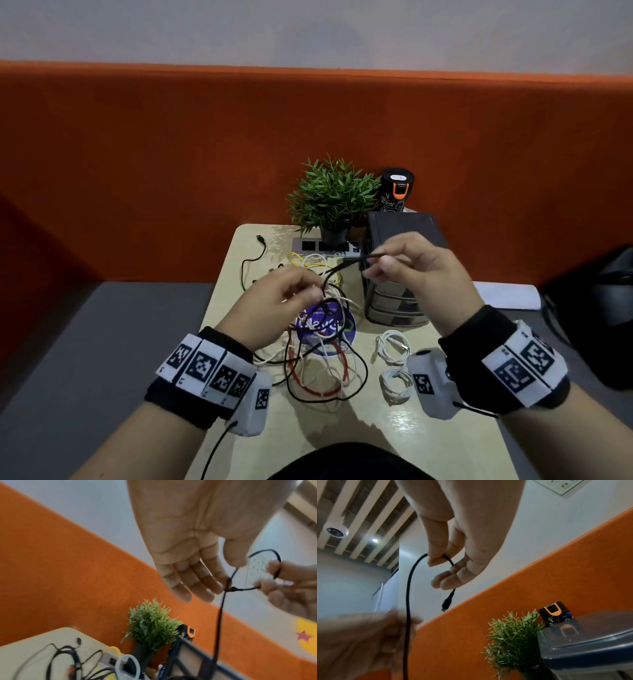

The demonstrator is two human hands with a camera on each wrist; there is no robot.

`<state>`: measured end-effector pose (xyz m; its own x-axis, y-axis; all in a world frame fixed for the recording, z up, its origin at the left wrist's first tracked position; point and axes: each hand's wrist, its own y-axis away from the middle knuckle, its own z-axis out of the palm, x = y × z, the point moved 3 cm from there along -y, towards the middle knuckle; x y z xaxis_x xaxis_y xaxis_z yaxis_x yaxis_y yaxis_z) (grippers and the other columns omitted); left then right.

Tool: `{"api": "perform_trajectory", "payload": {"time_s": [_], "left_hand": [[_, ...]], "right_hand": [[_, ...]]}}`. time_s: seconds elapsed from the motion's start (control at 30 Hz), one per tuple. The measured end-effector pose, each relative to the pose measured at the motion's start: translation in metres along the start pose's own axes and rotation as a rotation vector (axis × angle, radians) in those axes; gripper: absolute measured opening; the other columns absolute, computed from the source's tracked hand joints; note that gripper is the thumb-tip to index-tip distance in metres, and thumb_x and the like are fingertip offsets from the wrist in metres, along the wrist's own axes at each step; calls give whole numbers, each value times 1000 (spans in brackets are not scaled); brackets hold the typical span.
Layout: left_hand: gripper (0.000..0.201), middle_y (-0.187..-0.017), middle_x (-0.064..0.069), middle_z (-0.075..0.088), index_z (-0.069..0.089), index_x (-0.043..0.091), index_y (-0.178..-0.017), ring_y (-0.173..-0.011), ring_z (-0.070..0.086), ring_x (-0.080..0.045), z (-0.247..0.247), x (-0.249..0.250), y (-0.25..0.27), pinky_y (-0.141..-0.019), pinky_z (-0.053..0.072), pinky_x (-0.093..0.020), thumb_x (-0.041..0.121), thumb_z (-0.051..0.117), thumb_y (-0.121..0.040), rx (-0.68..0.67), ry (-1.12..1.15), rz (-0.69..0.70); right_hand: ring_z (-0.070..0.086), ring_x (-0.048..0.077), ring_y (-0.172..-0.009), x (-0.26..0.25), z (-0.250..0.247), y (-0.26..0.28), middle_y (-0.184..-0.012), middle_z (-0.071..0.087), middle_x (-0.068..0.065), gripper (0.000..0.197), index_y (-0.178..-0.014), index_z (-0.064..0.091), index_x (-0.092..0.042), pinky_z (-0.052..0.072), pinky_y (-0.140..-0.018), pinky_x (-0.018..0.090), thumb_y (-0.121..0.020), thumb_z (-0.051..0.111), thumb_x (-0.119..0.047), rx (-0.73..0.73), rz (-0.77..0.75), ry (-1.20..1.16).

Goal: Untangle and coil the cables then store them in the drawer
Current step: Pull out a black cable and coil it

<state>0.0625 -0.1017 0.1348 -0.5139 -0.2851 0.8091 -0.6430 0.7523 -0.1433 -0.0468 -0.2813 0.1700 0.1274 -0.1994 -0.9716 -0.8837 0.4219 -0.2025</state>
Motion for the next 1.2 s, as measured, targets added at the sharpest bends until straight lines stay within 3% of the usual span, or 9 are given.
{"api": "perform_trajectory", "payload": {"time_s": [0.1,0.2,0.27,0.37,0.53,0.7,1.0,1.1,1.2], "left_hand": [[33,-88,10,62,66,30,-104,-86,61,-8,-8,23,-2,-76,48,-20,5,46,-97,90,184,102],[34,-87,13,63,65,33,-102,-81,60,-6,-7,43,-1,-73,48,-18,2,56,-91,44,83,206],[41,-90,14,57,59,40,-105,-80,57,-6,-9,49,-1,-71,46,-16,5,67,-84,150,-6,261],[33,-103,11,53,59,34,-113,-97,51,-3,-10,50,-5,-81,43,-17,21,66,-84,237,-78,296],[33,-102,19,68,58,43,-113,-96,62,3,6,53,-2,-82,49,-18,20,60,-90,68,160,160],[34,-64,5,64,68,30,-104,-55,62,-11,9,51,2,-55,51,-23,1,60,-89,70,392,-23],[24,-69,-9,52,58,2,-85,-51,41,-12,12,38,1,-47,35,-20,-9,39,-93,-87,561,-208],[26,-55,-2,35,58,3,-85,-43,23,-10,12,42,1,-41,13,-21,6,34,-96,-173,722,-250],[33,-50,3,25,63,8,-93,-41,16,-10,11,45,4,-43,10,-18,33,41,-93,-227,757,-221]], "right_hand": [[69,26,-82,-1,6,3,-94,54,11,6,-76,67,-1,56,-80,35,-80,64,0,-91,20,-156],[65,29,-95,-5,9,5,-95,57,9,16,-70,72,-13,52,-80,29,-76,66,-27,-108,1,-130],[67,30,-96,-7,12,5,-93,63,3,5,-78,69,-11,53,-82,29,-82,68,-12,-120,-9,-133],[70,19,-90,-8,17,6,-98,67,14,24,-96,59,-5,53,-78,24,-88,51,16,-188,12,-142],[65,19,-85,-14,24,11,-97,60,15,34,-96,56,-9,54,-74,27,-88,44,21,-288,-26,-173],[63,27,-74,-11,21,11,-97,57,15,39,-91,61,-22,51,-66,26,-87,51,16,-192,-67,-38],[50,10,-62,-10,18,3,-84,43,-6,30,-84,66,-34,52,-66,28,-83,69,-4,-99,-105,207],[49,5,-59,-9,23,4,-88,45,3,24,-86,67,-28,47,-63,16,-83,69,-5,-104,-91,173],[55,22,-62,-6,25,5,-93,54,14,15,-85,70,-24,51,-61,27,-86,67,-9,-103,-69,89]]}}
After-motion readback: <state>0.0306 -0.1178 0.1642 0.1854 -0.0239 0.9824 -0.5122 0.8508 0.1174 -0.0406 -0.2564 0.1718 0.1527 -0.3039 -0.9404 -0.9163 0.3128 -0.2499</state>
